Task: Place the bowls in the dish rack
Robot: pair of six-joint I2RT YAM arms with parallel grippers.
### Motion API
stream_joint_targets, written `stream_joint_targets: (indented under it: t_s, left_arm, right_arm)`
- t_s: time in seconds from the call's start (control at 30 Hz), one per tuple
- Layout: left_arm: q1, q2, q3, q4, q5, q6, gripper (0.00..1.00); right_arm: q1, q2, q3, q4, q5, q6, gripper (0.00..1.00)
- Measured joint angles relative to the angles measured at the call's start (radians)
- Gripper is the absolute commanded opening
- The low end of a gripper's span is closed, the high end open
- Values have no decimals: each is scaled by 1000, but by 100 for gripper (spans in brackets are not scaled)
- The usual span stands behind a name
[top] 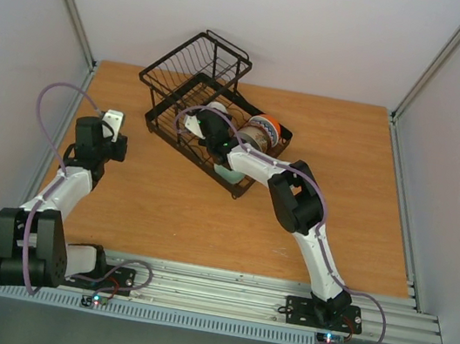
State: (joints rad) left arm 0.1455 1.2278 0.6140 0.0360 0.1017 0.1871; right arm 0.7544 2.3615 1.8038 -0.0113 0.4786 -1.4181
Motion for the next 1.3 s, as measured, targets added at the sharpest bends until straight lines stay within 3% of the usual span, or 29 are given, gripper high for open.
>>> stream_joint_targets:
  t_s: [0.37,1.0,1.3]
  left_arm:
    - [0,0,0,0,0,0,1]
    - [1,0,0,0,-1,0,0]
    - [1,0,0,1,-1,0,0]
  right_arm:
    - [0,0,0,1,6,24,99]
    - [8,-40,-49,-15,-63,163,99]
    - [24,-86,-158,142,-50,182,99]
